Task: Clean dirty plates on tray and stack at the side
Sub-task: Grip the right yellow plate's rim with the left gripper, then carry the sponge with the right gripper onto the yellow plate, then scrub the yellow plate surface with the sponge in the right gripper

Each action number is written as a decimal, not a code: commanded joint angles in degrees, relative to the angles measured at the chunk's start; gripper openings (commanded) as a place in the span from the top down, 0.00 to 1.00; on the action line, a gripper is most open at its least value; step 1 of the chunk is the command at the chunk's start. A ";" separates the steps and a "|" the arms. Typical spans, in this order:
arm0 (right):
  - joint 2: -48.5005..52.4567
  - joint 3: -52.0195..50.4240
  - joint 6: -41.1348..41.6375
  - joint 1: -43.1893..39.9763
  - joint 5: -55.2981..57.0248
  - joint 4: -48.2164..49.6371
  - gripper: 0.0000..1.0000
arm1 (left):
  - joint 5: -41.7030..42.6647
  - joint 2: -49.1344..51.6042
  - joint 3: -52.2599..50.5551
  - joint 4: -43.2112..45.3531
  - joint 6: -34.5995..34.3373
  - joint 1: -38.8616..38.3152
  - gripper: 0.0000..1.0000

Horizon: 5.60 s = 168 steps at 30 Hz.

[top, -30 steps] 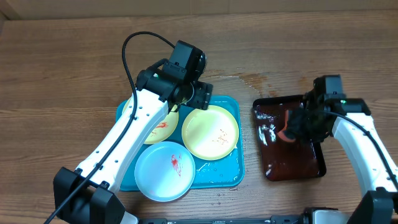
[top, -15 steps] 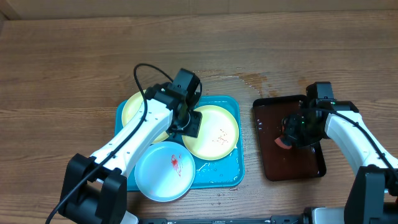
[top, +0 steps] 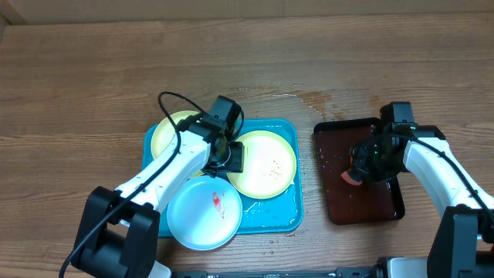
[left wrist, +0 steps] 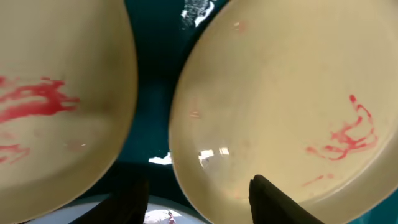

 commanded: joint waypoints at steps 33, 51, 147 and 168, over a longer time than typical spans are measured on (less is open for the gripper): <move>-1.36 6.69 -0.72 0.17 -0.09 -5.14 0.96 | 0.76 10.01 -1.33 6.27 -5.20 0.33 0.96; 7.52 -4.68 -1.68 0.17 -0.76 8.55 0.96 | 0.81 10.01 -1.33 5.86 -5.20 0.33 0.96; 17.11 11.74 27.74 36.57 -4.11 18.67 0.96 | 1.20 10.01 0.66 5.88 -4.74 0.33 0.96; 17.11 22.29 21.22 34.27 5.35 9.07 0.96 | 0.57 10.01 0.66 5.62 -4.74 0.33 0.96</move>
